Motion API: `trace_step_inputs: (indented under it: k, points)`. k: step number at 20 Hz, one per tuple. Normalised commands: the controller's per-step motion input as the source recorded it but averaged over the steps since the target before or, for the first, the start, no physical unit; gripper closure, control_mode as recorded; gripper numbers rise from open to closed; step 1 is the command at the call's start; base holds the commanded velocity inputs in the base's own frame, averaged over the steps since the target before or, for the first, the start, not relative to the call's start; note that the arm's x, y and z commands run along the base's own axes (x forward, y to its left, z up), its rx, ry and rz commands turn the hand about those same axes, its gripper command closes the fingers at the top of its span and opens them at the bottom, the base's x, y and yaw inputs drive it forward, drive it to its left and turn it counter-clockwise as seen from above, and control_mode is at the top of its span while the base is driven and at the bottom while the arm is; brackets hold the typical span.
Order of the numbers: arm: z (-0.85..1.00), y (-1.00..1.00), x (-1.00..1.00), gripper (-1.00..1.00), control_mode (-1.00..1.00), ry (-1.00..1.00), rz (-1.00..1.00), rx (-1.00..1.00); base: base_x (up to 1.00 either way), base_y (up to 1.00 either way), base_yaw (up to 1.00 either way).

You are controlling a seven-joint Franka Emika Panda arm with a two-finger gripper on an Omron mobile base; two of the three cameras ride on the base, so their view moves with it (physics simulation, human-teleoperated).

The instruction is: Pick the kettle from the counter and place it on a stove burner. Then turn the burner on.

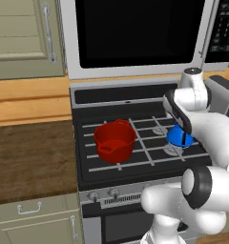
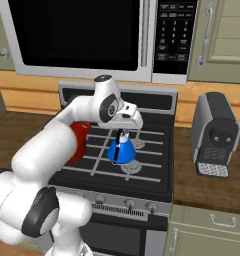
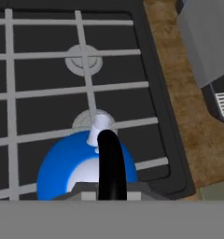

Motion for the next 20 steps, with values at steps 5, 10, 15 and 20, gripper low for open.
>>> trace_step_inputs:
  k: [5,10,15,20]
  points:
    - [-0.52,-0.11,0.52,1.00,-1.00,0.10,-0.01,0.00,0.00,0.00,0.00]
    - [-0.24,-0.27,0.18,1.00,-1.00,-0.01,0.00,-0.01,0.00,0.00,0.00]
    - [-0.31,-0.08,0.01,1.00,-1.00,-0.01,0.00,-0.01,0.00,0.00,0.00]
    - [-0.33,-0.02,0.01,1.00,-1.00,-0.02,0.00,-0.03,0.00,0.00,0.00]
